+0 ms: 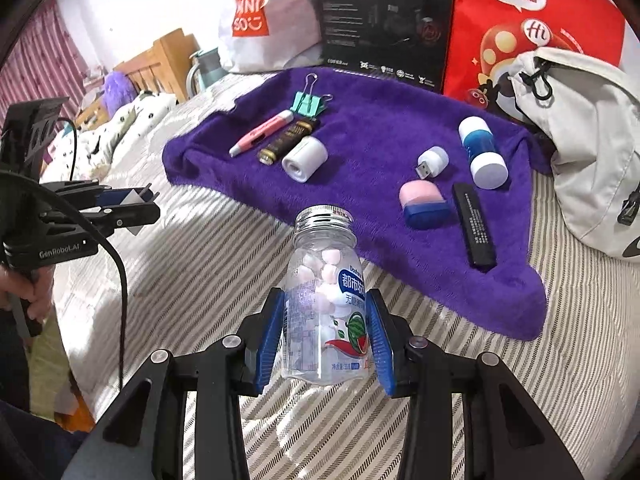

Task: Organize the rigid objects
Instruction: 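Carry the charger cube and candy bottle onto the towel and release both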

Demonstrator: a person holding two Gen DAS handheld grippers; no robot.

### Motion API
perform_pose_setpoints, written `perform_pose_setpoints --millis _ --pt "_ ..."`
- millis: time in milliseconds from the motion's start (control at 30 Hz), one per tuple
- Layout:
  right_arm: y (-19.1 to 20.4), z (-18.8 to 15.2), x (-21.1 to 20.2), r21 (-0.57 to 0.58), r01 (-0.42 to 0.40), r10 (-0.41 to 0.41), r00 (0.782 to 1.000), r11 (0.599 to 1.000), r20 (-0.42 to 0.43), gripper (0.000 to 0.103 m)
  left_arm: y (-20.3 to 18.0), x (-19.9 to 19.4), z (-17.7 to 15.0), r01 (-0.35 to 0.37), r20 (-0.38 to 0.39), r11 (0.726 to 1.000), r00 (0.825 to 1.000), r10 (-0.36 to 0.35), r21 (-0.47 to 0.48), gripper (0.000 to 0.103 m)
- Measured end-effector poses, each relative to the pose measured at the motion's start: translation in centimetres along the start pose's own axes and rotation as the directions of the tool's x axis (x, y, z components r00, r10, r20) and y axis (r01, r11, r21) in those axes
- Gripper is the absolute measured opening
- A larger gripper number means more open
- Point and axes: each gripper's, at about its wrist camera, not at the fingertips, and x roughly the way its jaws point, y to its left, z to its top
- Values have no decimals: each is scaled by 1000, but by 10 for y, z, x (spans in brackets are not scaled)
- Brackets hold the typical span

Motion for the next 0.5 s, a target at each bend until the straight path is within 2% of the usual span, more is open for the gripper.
perform_pose_setpoints --millis 300,500 --pt "-23 35 -8 35 19 -21 998 999 59 41 -5 4 42 34 38 999 999 -35 10 27" --pt "-38 64 11 47 31 -33 998 998 47 41 -3 18 64 48 41 999 998 -49 10 27"
